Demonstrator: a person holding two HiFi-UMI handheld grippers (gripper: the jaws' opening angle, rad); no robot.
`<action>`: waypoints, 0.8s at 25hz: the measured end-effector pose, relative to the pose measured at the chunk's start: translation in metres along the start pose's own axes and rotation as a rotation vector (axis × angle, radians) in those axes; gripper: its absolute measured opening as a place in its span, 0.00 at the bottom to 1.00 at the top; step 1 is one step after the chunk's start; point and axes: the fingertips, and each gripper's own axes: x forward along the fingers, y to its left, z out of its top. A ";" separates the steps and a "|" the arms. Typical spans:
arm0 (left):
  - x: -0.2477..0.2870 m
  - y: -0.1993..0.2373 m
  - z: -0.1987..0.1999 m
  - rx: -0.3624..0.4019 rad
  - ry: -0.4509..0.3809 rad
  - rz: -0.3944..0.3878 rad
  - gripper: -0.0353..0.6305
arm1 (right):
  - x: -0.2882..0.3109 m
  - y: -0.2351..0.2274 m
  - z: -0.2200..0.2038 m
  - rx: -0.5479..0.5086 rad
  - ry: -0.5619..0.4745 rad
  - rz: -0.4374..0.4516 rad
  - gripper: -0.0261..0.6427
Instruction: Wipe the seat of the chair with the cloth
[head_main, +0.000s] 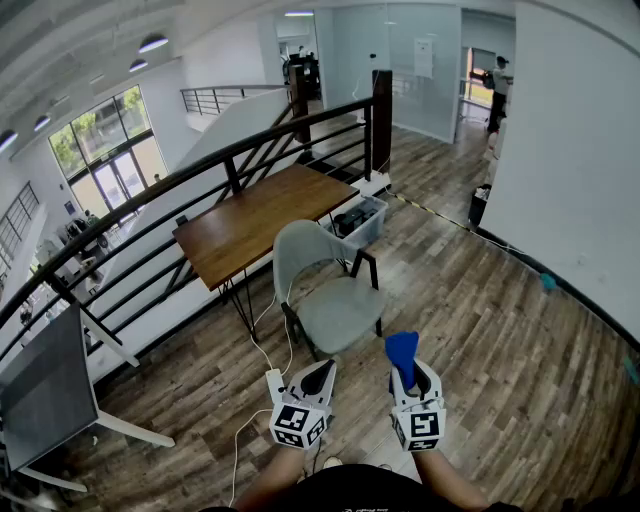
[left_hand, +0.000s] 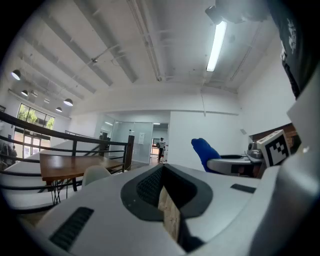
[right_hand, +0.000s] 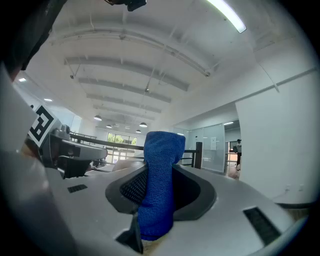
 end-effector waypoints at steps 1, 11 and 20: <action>0.002 0.001 0.001 0.004 0.001 -0.006 0.06 | 0.002 0.001 0.000 0.000 -0.001 0.000 0.23; 0.004 0.002 -0.008 0.010 0.032 -0.023 0.06 | 0.007 0.013 -0.003 0.005 -0.010 0.032 0.23; 0.001 0.008 -0.012 -0.024 0.040 -0.027 0.06 | 0.008 0.025 -0.003 0.038 -0.016 0.057 0.23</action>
